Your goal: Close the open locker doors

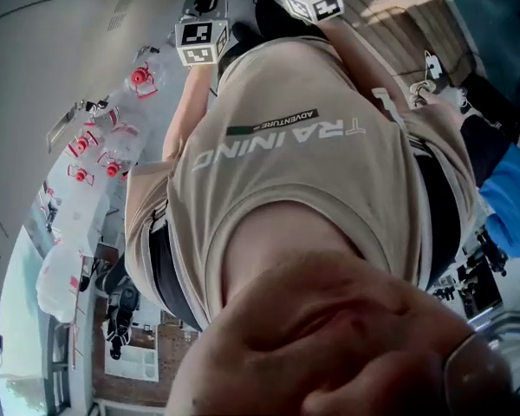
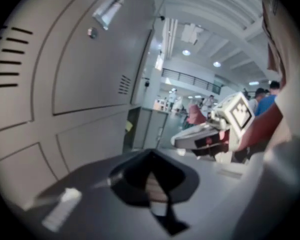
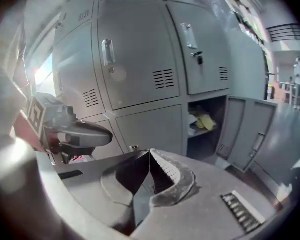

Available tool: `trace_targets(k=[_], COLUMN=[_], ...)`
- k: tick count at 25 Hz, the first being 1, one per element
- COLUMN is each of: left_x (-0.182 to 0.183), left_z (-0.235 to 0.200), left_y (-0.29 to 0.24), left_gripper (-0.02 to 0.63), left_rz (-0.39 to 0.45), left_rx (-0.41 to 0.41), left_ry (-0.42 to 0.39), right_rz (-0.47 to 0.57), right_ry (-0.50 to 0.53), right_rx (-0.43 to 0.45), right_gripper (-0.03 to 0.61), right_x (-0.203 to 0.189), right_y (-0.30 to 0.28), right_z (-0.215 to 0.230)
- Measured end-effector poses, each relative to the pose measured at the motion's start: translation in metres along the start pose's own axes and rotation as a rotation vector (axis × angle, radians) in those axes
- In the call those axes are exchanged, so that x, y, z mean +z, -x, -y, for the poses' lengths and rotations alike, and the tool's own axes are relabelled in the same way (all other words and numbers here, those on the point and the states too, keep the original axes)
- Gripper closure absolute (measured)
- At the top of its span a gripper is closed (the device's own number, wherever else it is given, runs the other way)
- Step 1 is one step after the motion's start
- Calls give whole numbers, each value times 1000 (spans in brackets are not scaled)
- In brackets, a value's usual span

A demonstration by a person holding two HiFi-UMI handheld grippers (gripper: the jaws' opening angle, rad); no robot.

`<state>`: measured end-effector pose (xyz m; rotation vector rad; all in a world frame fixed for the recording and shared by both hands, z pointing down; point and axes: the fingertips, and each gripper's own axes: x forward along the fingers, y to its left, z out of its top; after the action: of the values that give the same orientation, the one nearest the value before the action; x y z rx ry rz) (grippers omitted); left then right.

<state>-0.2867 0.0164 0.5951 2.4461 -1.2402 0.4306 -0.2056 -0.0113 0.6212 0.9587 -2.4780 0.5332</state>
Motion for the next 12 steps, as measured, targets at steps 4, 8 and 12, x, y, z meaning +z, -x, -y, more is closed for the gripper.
trace_targets(k=[4, 8, 12], left_x=[7, 23, 24], left_z=[55, 109, 156], left_y=[-29, -50, -72], left_gripper=[615, 615, 615], left_rz=[-16, -16, -37], left_rx=[-161, -266, -323], left_ry=[-65, -125, -162], right_rz=[4, 49, 85], right_ry=[-77, -139, -160], right_rx=[-167, -277, -329], right_gripper=[563, 563, 563], right_x=[-25, -38, -51], right_y=[69, 121, 160], right_z=[28, 51, 69])
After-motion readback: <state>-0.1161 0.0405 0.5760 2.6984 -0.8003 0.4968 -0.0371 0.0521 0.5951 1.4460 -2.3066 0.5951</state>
